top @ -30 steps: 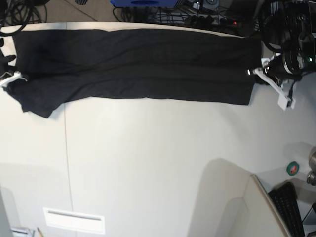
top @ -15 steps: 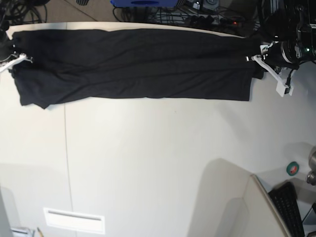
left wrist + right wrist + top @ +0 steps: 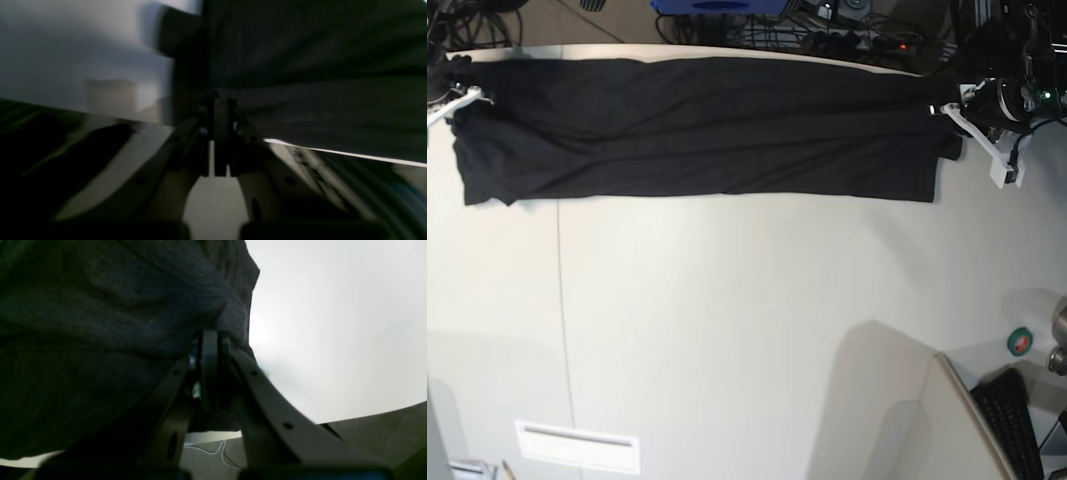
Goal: Layout the t-shirt on the table in an organized manner, then fold the t-shirt properly
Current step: 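Release the folded edge with both grippers and raise them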
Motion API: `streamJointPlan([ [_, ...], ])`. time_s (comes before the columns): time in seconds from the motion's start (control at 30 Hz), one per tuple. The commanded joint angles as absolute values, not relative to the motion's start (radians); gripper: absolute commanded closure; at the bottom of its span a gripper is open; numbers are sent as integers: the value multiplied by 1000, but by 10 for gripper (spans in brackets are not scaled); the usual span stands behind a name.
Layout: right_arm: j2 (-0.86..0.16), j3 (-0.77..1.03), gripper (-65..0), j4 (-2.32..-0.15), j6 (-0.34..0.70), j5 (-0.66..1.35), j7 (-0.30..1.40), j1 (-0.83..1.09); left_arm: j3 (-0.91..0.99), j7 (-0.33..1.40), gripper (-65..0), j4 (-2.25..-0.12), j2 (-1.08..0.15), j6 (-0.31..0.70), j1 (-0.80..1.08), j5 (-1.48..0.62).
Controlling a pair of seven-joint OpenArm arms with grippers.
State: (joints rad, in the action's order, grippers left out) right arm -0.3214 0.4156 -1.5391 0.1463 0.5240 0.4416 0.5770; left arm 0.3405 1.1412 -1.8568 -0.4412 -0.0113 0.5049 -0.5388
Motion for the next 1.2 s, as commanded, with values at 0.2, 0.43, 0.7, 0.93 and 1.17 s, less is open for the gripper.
streamJointPlan([
  [0.2, -335, 427, 0, -1549, 145, 526, 426, 582, 344, 1135, 0, -1870, -452, -12, 509, -498],
  [0.43, -334, 427, -5, -1566, 145, 532, 515, 587, 355, 1135, -81, -1871, -450, -12, 506, -498],
  [0.7, -237, 521, -161, -1712, 145, 526, 536, 639, 415, 1135, -545, -1899, -447, -12, 509, -504],
  [0.93, -217, 532, -81, -1736, 150, 526, 538, 555, 450, 1129, -252, -1867, -346, -12, 407, -503],
  [1.17, -217, 489, 0, -1504, 148, 526, 535, 415, 389, 1127, 0, -1587, -251, -12, 239, -493],
])
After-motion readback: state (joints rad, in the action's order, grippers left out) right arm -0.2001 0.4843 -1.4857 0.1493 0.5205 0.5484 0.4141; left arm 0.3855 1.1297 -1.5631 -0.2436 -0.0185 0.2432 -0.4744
